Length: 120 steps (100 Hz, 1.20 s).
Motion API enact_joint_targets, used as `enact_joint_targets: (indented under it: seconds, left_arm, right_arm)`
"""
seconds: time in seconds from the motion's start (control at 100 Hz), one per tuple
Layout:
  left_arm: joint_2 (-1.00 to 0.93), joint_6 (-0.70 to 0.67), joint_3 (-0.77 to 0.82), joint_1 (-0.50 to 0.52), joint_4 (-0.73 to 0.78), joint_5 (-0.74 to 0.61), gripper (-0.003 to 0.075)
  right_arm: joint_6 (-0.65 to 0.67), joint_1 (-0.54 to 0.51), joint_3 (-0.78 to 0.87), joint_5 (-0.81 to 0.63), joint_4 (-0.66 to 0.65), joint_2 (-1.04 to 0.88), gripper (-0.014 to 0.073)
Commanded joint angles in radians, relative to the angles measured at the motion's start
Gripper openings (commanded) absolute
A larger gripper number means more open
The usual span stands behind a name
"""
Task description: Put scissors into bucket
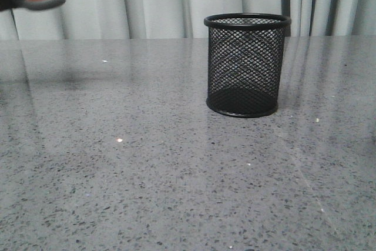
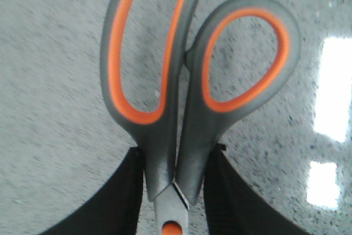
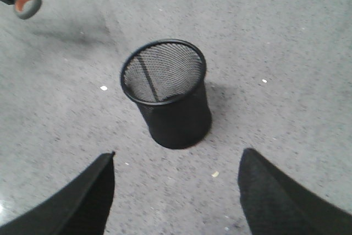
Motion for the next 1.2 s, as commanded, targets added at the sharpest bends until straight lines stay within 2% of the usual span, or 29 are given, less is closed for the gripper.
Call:
enact_joint_targets:
  seconds: [0.0, 0.21, 0.4, 0.81, 1.19]
  left_arm:
    - [-0.060, -0.040, -0.071, -0.044, -0.038, 0.023, 0.0021]
    - [-0.059, -0.087, -0.170, -0.172, 0.000, 0.031, 0.0021]
    - [-0.059, -0.131, -0.234, -0.301, 0.047, 0.033, 0.0021]
    - [-0.059, -0.259, -0.400, -0.545, 0.109, 0.035, 0.0021]
    - [-0.059, -0.325, -0.478, -0.654, 0.161, 0.035, 0.0021]
  right_arm:
    - [-0.027, 0.004, -0.034, -0.089, 0.072, 0.007, 0.0435]
    - [-0.141, 0.004, -0.038, -0.123, 0.294, 0.007, 0.0435]
    - [-0.205, 0.004, -0.038, -0.161, 0.429, 0.007, 0.0435]
    - [-0.219, 0.004, -0.136, -0.180, 0.491, 0.055, 0.0435]
    - [-0.222, 0.004, -0.237, -0.180, 0.514, 0.149, 0.0435]
